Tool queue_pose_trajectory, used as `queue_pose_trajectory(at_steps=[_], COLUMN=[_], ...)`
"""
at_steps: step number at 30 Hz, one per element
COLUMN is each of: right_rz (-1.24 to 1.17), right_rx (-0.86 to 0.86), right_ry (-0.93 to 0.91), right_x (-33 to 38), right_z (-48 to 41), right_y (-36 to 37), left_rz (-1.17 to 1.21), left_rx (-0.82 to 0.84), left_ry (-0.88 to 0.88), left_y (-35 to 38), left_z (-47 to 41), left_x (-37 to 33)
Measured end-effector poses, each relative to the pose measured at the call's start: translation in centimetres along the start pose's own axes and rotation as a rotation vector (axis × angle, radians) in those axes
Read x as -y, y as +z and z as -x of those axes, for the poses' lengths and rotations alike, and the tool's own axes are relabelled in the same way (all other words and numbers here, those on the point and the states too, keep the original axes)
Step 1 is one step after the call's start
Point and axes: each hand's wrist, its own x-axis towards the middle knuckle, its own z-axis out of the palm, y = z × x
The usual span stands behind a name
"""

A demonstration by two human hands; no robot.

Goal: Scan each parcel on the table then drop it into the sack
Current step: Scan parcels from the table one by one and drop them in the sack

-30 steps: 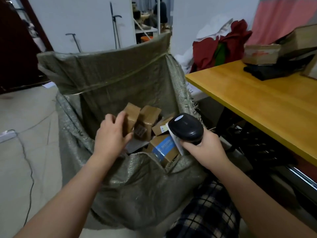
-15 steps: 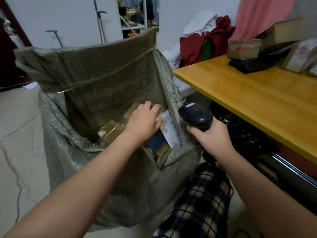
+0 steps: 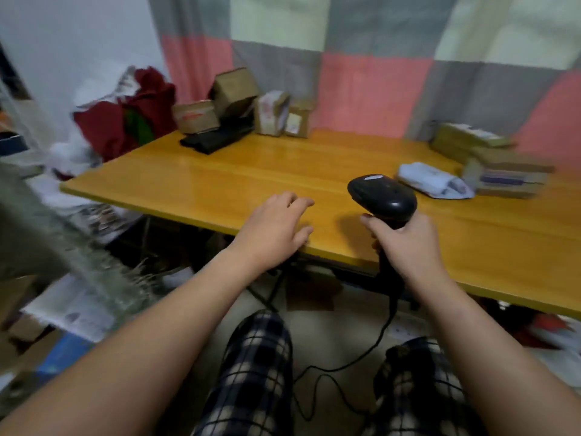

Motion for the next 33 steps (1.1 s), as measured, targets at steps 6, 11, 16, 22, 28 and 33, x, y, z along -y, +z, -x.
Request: queue_pose_trajectory(at_steps=[6, 11, 16, 22, 28, 33], right_rz=[-0.05, -0.135, -0.128, 0.012, 0.261, 0.307], right_rx=[-0.265, -0.339, -0.414, -0.326, -0.11, -0.048], right_ry=[0.144, 0.192, 0.117, 0.221, 0.271, 0.129], right_x=[-3.6, -5.3, -5.4, -11.1, -11.4, -11.7], right_z=[-1.4, -3.7, -11.7, -21.9, -25.5, -25.6], right_y=[-10.6, -16.0, -19.4, -20.9, -19.7, -18.1], left_rz=[0.061, 0.179, 0.277, 0.065, -0.037, -0.029], left_rx=[0.063, 0.133, 0.14, 0.328, 0.483, 0.452], left_ry=[0.182, 0.208, 0.11, 0.016, 0.044, 0.066], left_y=[4.4, 7.7, 9.8, 13.2, 15.8, 14.2], left_z=[-7.8, -13.7, -21.4, -28.6, -31.3, -28.7], left_x=[-8.8, -13.1, -15.9, -16.2, -14.1, -10.0])
